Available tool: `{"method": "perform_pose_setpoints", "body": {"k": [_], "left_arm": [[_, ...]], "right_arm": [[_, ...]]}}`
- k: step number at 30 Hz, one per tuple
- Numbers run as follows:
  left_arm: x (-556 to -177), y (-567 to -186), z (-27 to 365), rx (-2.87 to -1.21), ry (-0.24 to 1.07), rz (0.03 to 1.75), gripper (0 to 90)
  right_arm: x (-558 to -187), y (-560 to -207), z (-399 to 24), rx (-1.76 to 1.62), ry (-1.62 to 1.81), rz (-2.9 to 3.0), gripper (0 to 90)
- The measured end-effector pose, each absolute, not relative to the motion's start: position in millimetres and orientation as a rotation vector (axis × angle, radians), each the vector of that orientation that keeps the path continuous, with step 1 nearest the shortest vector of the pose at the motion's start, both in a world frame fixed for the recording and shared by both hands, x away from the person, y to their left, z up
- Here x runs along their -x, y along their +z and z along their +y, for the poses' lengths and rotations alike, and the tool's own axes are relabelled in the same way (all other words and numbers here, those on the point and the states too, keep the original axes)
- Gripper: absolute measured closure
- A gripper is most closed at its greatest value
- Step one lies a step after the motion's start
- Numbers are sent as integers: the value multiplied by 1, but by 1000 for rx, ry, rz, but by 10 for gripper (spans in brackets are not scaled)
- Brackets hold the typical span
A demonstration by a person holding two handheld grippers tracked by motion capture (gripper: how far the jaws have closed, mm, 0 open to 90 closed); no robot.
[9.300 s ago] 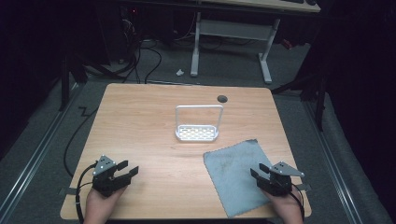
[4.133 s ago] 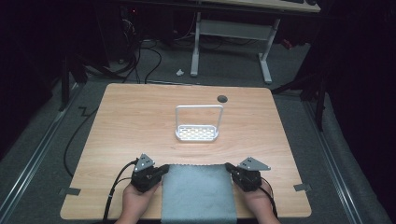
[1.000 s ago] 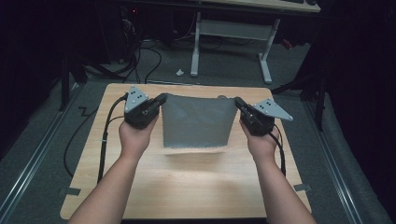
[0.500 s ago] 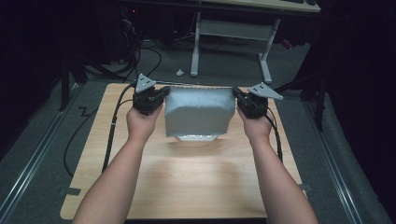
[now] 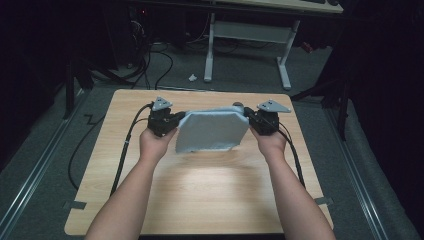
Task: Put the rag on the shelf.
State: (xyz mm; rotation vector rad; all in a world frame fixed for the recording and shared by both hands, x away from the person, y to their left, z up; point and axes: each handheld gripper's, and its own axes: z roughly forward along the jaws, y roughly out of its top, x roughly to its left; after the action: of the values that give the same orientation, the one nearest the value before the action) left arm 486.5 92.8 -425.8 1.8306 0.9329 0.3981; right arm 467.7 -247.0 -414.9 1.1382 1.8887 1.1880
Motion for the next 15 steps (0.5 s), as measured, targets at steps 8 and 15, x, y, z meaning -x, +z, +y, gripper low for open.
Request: {"method": "perform_pose_setpoints", "body": {"k": [8,15], "left_arm": [[-478,-449,97,-1829,334,939,894],[-476,-463,99,-1833,305,951,892]], "right_arm": [[-457,-437,-241,-1125,1154,1947,899],[-453,-452,-237,-1136,1138,1967,898]]}}
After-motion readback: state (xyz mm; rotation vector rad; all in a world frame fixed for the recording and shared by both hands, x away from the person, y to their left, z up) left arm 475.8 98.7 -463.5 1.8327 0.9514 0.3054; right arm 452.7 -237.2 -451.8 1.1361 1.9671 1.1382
